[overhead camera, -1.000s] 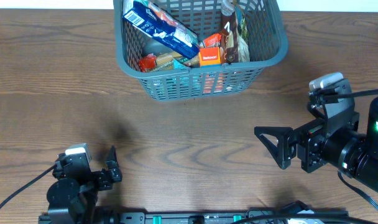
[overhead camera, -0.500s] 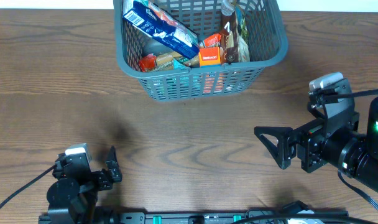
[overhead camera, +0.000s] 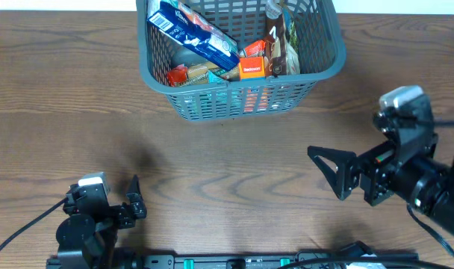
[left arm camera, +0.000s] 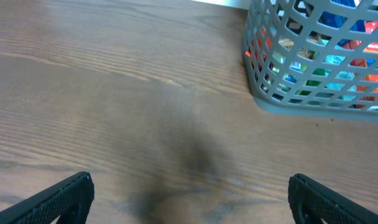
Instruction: Pack container
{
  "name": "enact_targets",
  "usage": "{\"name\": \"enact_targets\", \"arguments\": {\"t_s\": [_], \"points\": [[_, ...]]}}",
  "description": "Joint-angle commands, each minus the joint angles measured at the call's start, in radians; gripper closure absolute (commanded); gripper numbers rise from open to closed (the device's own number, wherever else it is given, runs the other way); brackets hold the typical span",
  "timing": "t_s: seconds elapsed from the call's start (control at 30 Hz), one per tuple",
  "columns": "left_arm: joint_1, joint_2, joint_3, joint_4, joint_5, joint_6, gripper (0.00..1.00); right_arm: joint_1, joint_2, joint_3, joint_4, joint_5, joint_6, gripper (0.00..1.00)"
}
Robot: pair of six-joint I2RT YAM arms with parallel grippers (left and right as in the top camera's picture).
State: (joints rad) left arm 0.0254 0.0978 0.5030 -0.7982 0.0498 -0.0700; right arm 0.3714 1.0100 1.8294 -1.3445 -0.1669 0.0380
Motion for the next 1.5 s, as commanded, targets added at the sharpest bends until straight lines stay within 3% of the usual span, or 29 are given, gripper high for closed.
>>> {"name": "enact_targets", "arguments": {"t_s": [0.0,0.33,0.63,0.97,1.47], "points": [[0.005,-0.012,0.000,0.006,0.008,0.018,0.01,-0.021,-0.132,-0.225,0.122,-0.002,-0.106,0.01],[0.005,-0.012,0.000,0.006,0.008,0.018,0.01,-0.063,-0.591,-1.065,0.637,-0.001,-0.122,0.01],[0.005,-0.012,0.000,0.006,0.008,0.018,0.01,-0.063,-0.889,-1.514,0.856,-0.002,-0.121,0.01],[0.005,-0.012,0.000,0.006,0.008,0.018,0.01,-0.063,-1.005,-1.716,0.962,-0.022,-0.121,0.01],[0.005,-0.012,0.000,0.006,0.008,0.018,0.01,-0.063,-1.005,-1.717,0.967,-0.021,-0.121,0.01]]}}
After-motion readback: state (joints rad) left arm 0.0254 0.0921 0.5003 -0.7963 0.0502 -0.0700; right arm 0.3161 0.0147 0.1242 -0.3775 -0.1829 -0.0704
